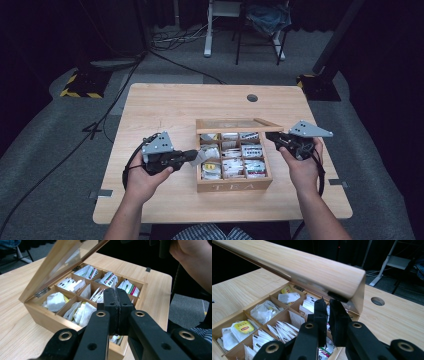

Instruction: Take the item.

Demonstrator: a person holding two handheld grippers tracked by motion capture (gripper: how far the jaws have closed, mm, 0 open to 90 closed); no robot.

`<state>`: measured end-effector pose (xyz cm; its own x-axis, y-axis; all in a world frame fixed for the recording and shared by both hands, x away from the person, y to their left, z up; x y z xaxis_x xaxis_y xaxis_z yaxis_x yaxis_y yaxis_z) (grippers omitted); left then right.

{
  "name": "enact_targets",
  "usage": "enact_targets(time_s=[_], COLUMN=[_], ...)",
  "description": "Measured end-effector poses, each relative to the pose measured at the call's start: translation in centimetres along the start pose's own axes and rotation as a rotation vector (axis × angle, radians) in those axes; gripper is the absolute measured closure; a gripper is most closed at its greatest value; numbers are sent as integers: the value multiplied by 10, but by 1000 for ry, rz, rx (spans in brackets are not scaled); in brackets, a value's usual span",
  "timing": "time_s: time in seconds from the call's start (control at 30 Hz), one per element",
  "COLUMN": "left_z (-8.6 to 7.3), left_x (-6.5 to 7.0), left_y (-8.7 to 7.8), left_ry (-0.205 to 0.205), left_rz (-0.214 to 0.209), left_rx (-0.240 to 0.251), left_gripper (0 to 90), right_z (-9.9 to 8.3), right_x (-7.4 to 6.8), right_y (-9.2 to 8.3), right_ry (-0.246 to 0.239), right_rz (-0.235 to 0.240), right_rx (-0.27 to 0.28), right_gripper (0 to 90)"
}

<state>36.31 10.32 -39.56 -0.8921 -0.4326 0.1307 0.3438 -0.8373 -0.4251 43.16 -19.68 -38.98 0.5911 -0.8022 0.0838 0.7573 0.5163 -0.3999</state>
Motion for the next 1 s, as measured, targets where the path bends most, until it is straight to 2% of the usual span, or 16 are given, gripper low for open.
enact_targets(time_s=[0.13,0.37,0.4,0.47,0.7,0.83,1.0], left_z=[0,-7,-7,-11,-21,-26,-40], left_x=[-1,-15,-15,-22,-38,-44,-61], left_y=[-4,-23,-23,-28,-32,-32,-31], left_ry=[2,-23,-23,-40,-66,-85,-118], left_rz=[6,92,92,117,178,193,251], left_rx=[5,-11,-11,-9,-29,-36,-74], left_gripper=[888,888,888,888,888,888,888], right_z=[0,-1,-1,-1,-1,-1,-1], right_x=[0,0,0,0,0,0,0], right_y=[0,0,0,0,0,0,0], right_ry=[1,-1,-1,-1,-1,-2,-2], right_rz=[2,2,3,3,3,4,4], right_rx=[-1,-1,-1,-2,-1,-1,-1], right_gripper=[847,847,847,847,847,847,847])
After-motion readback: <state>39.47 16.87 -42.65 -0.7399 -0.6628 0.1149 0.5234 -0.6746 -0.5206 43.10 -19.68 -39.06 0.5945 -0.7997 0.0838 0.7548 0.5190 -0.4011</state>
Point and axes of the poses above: each handheld gripper's, and its own axes: y roughly forward along the jaws, z roughly out of its top, x roughly to its right, the point moved 7 cm from there along y, roughly forward along the jaws, and after that the axes turned 4 degrees about -z, right-handed, at the moved point
